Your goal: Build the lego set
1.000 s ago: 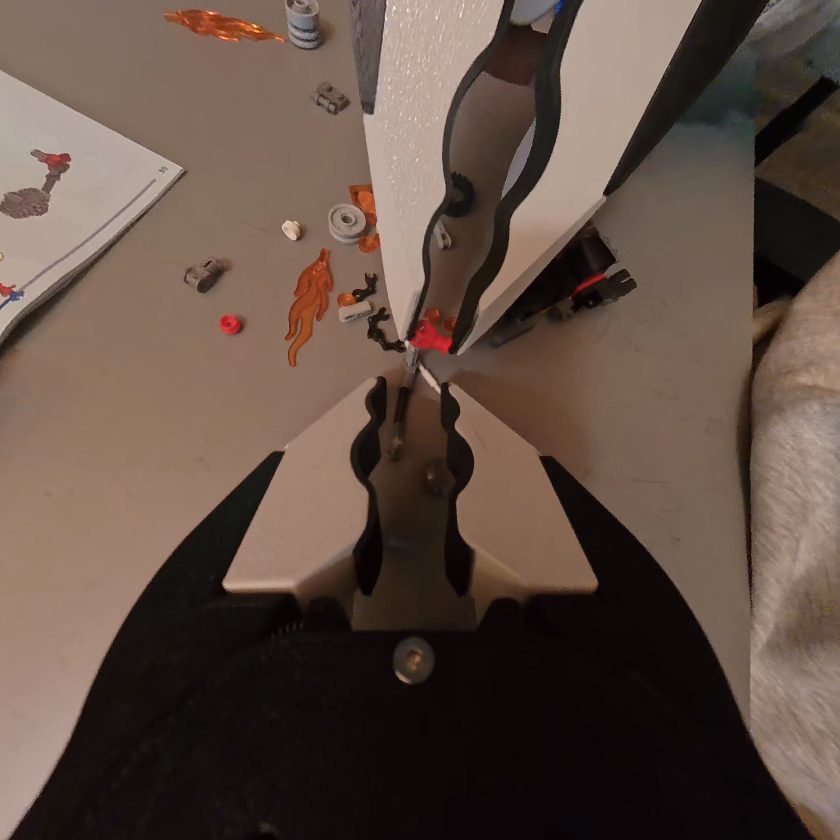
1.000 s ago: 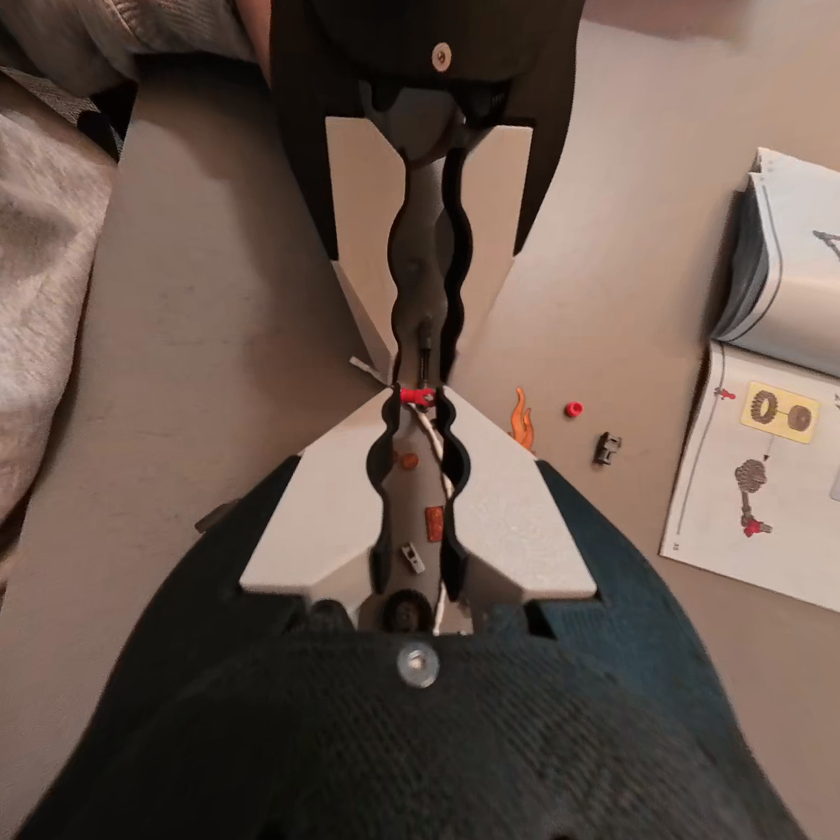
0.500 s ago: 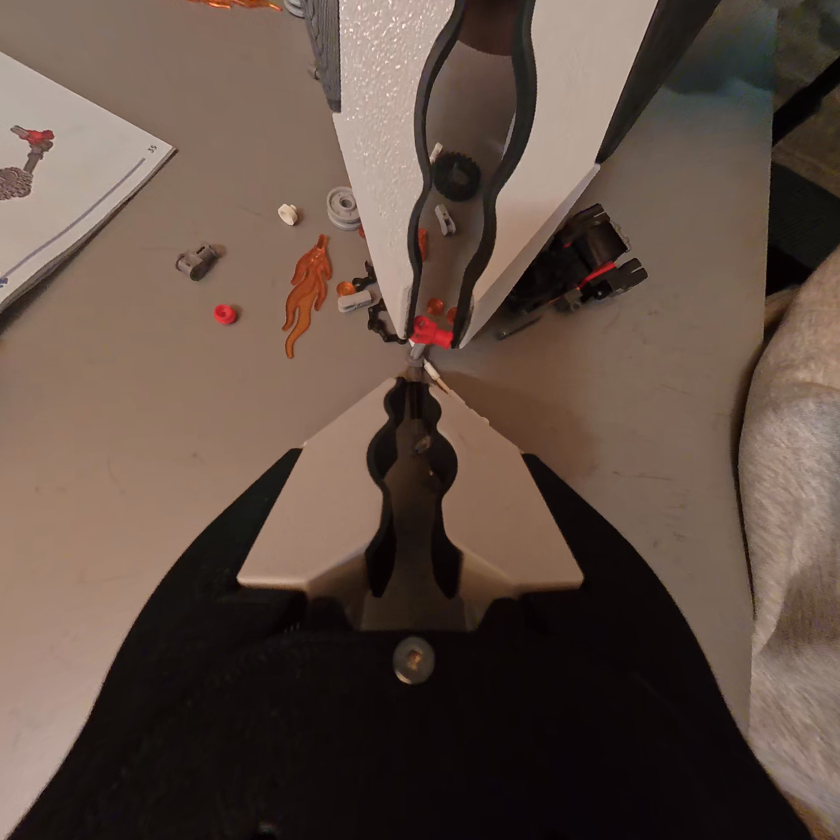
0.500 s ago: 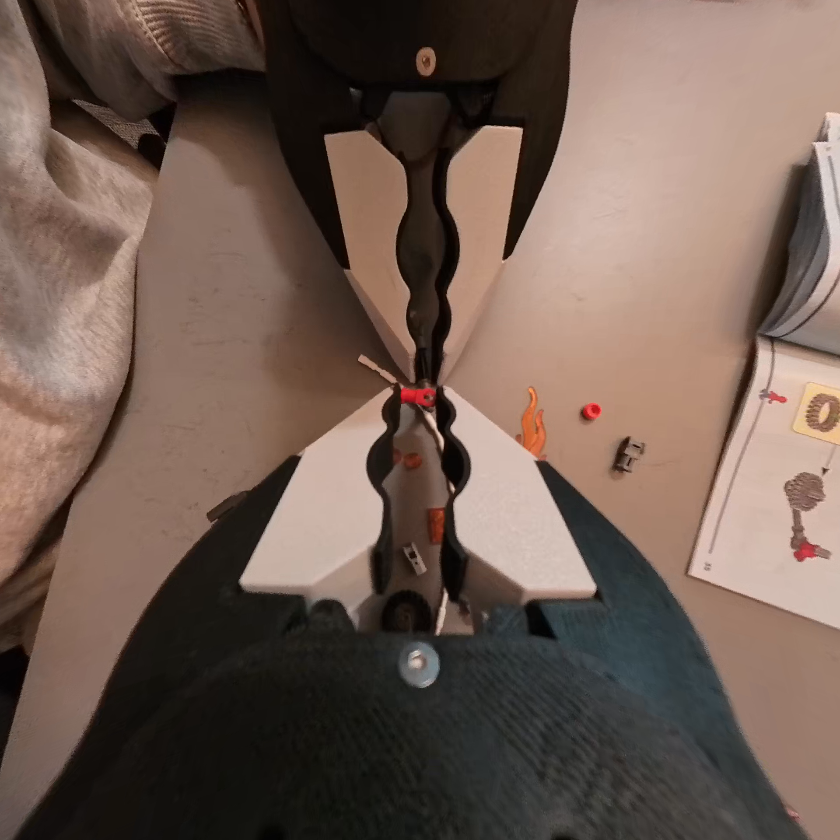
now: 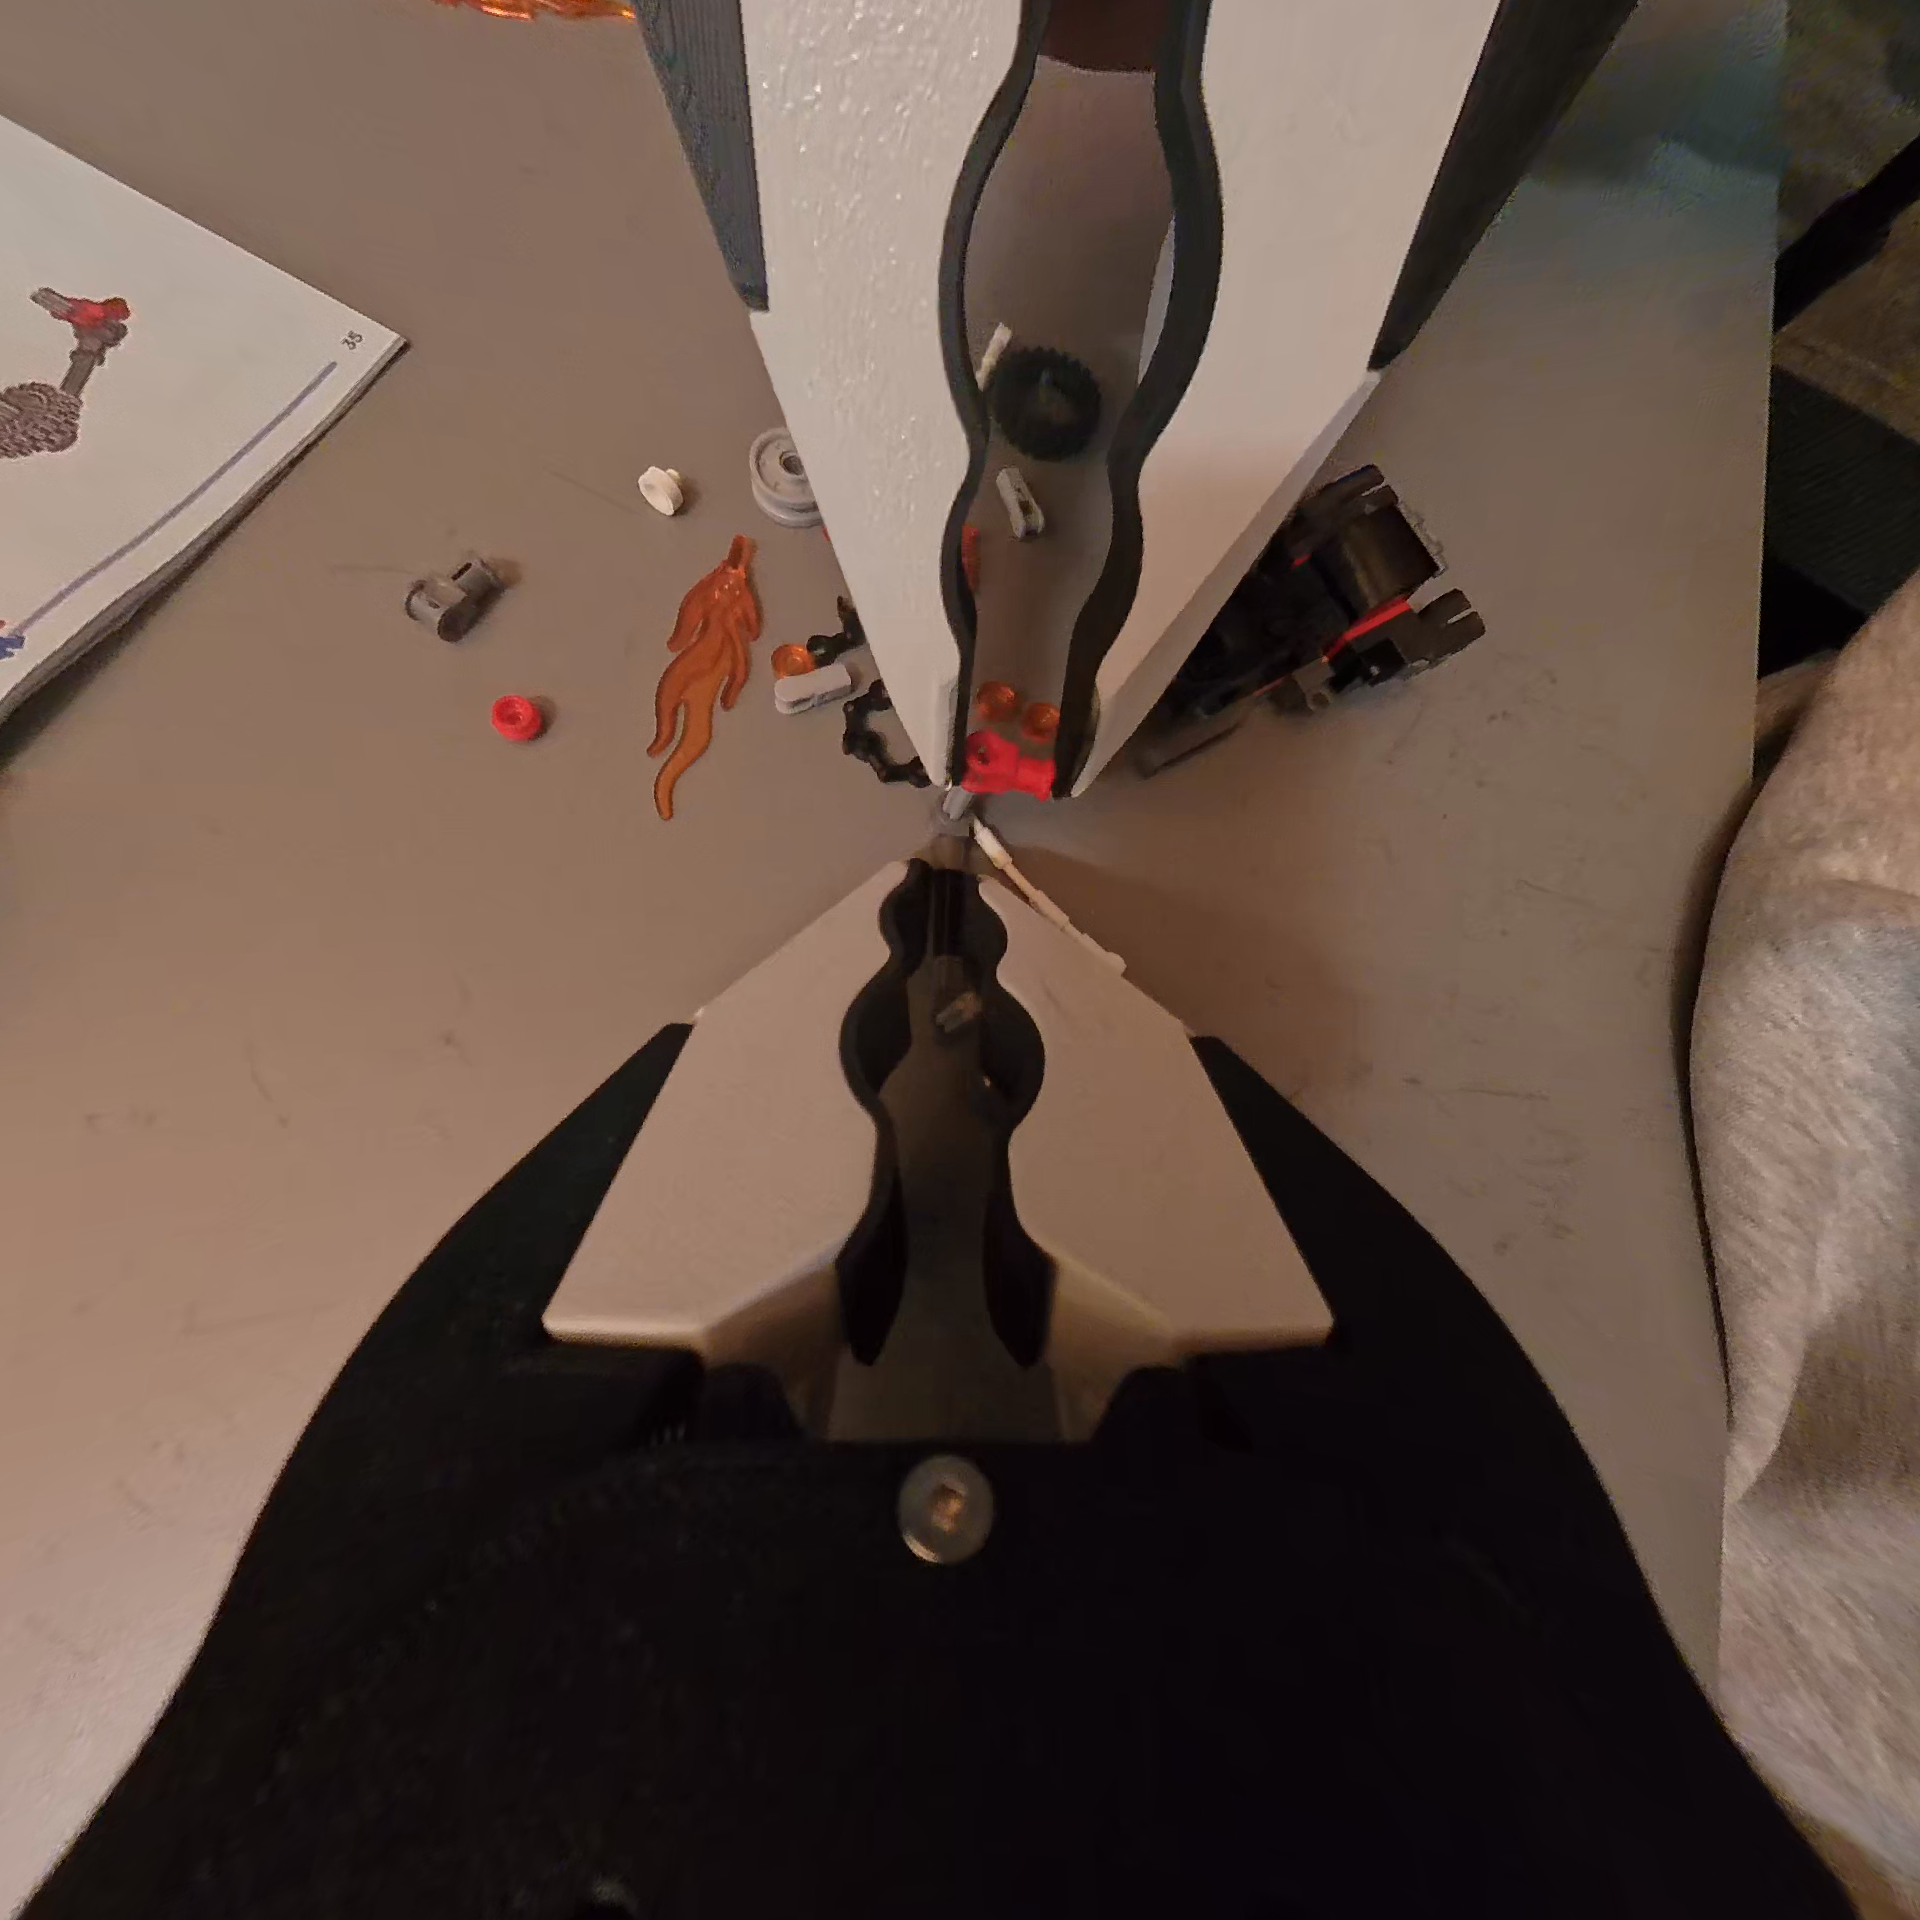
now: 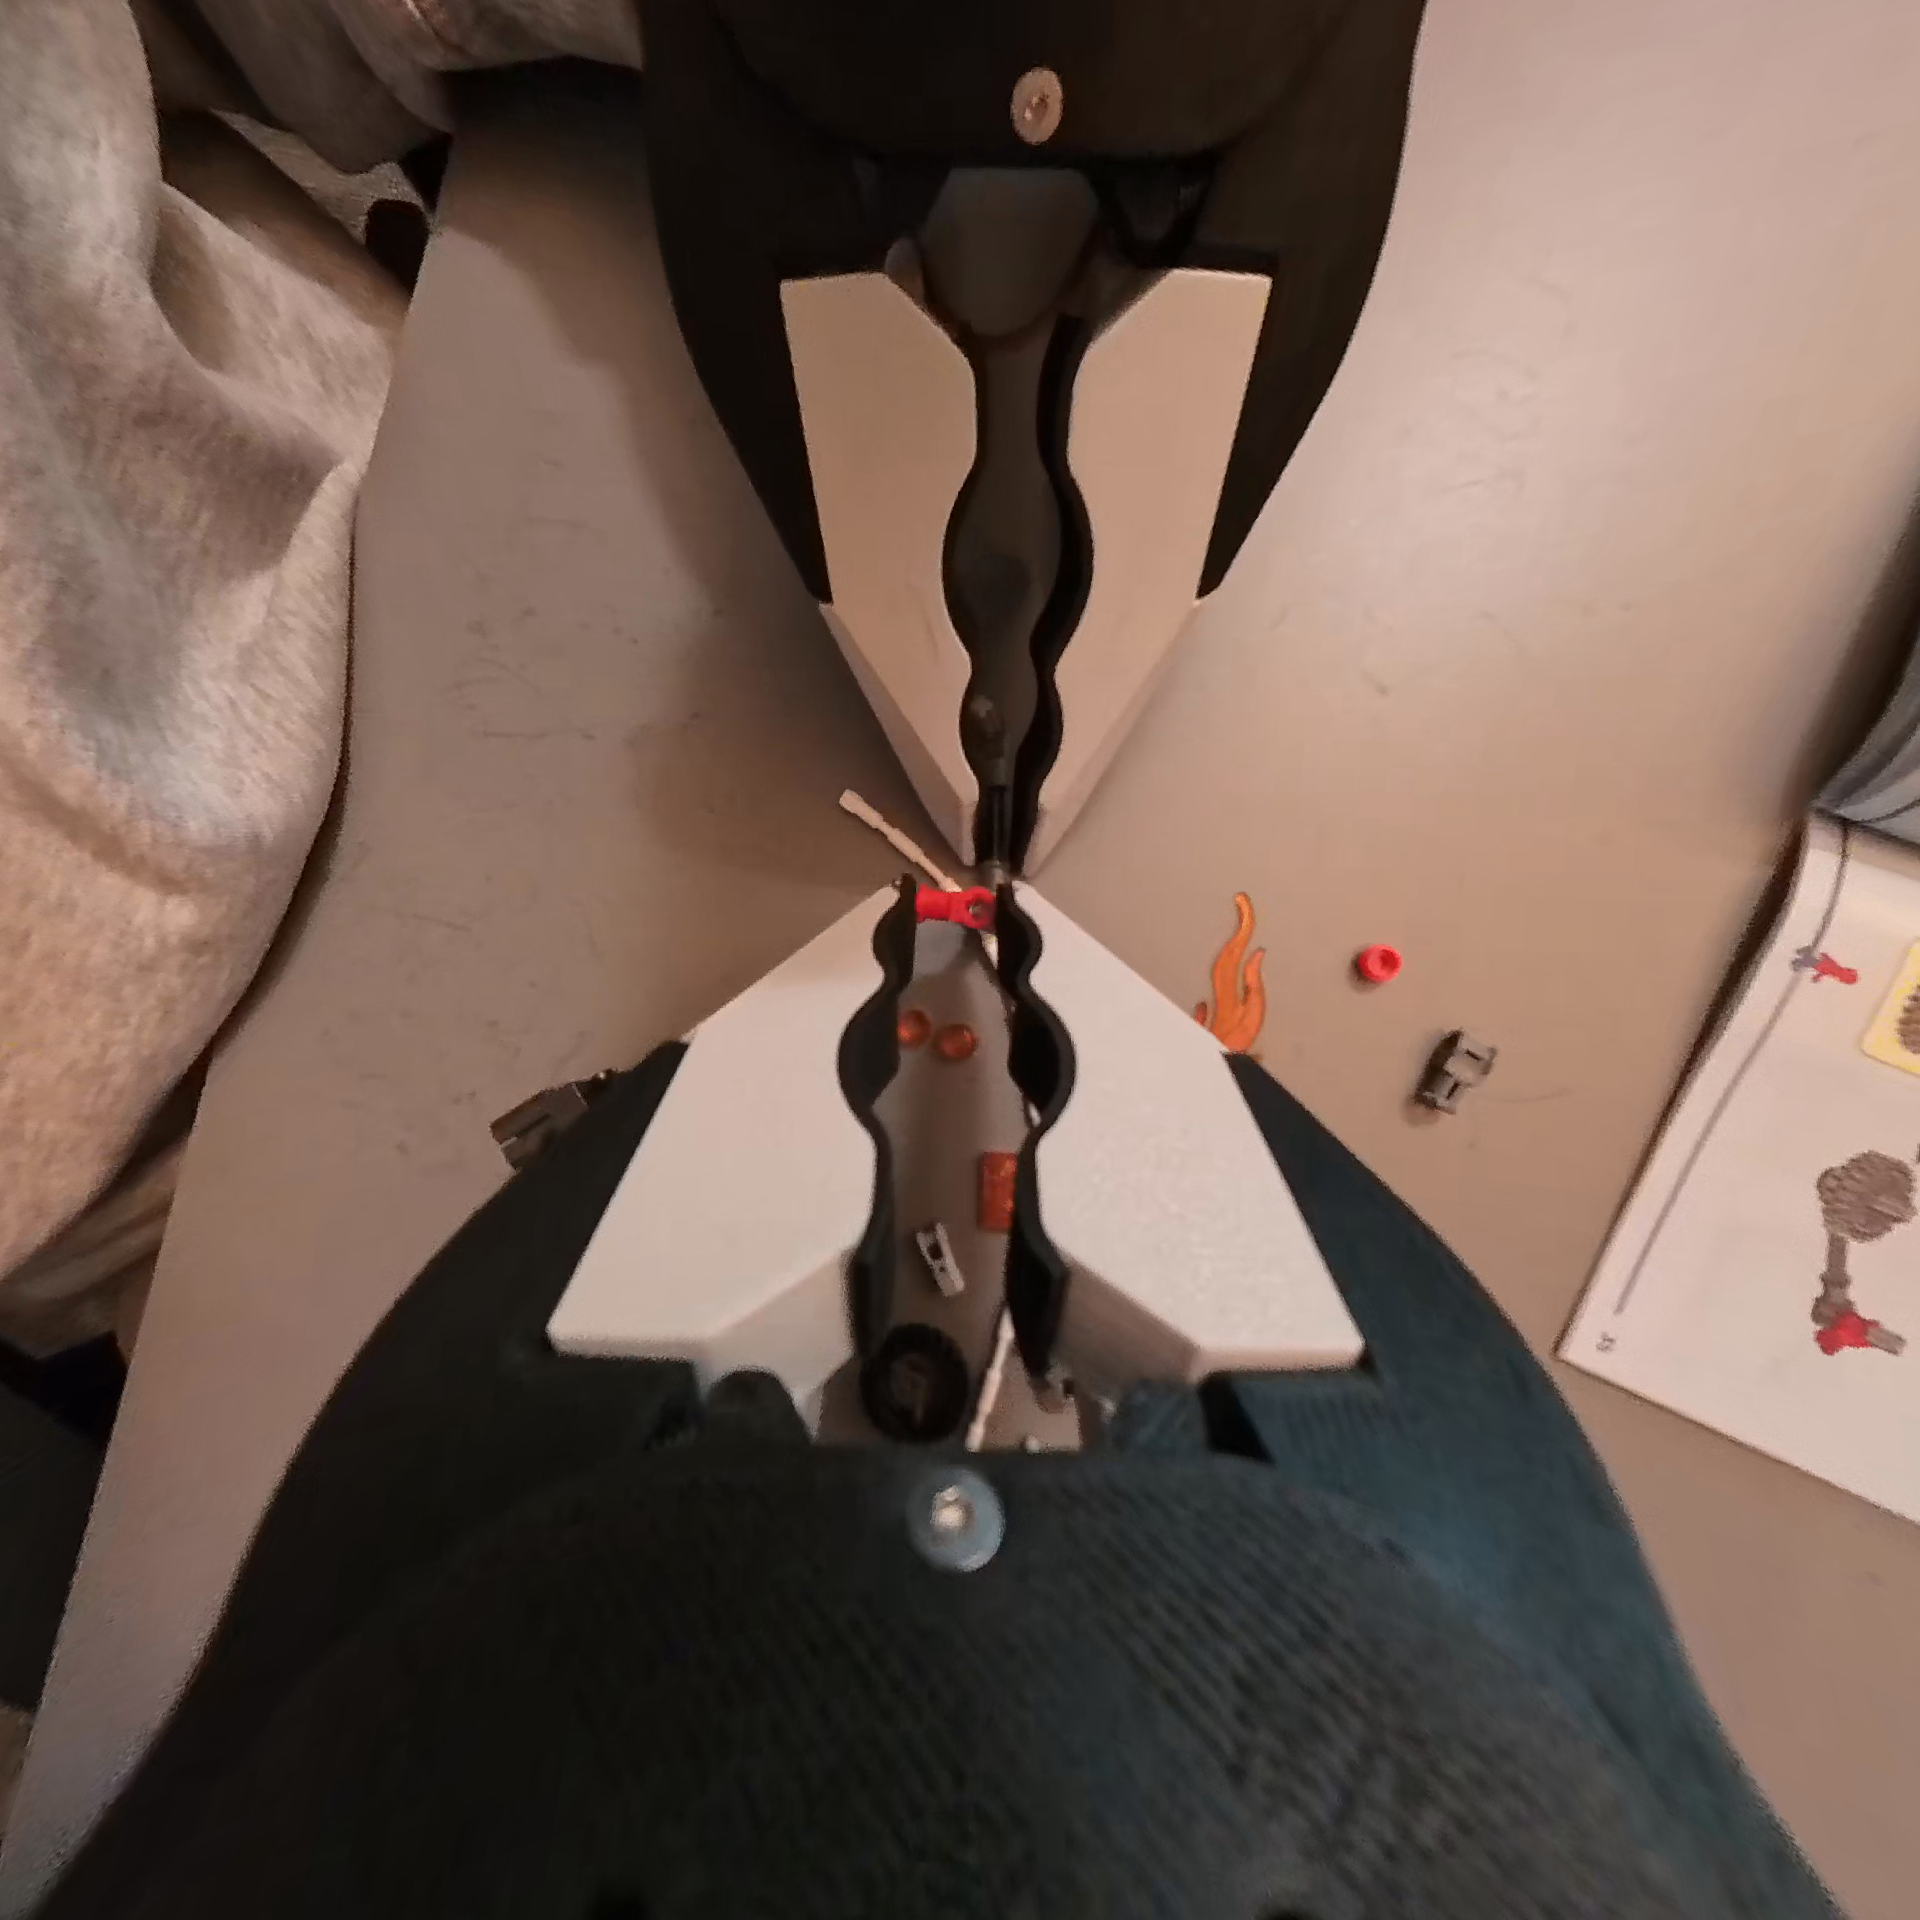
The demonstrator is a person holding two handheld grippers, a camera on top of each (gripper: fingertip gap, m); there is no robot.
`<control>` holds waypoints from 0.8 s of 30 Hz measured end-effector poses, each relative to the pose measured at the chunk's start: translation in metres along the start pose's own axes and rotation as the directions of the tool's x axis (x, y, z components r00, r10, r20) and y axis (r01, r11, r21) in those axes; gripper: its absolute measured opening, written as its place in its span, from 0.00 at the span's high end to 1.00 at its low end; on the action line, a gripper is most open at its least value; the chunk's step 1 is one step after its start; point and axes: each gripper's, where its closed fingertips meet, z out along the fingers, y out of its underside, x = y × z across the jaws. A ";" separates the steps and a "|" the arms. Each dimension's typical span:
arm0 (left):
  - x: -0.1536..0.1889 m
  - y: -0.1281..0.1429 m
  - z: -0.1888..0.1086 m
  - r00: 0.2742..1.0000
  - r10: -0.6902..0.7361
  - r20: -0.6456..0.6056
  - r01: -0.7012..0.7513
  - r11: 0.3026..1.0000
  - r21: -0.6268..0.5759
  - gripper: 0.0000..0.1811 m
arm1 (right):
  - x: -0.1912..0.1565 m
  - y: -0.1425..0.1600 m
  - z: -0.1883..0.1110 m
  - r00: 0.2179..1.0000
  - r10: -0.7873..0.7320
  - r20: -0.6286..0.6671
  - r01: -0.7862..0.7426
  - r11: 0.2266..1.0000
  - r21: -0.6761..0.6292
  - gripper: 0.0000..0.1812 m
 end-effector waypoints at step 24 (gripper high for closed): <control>-0.001 0.000 0.000 1.000 -0.012 -0.007 0.012 1.000 -0.001 0.98 | 0.001 0.009 0.012 0.988 -0.097 0.123 0.100 0.995 -0.020 0.93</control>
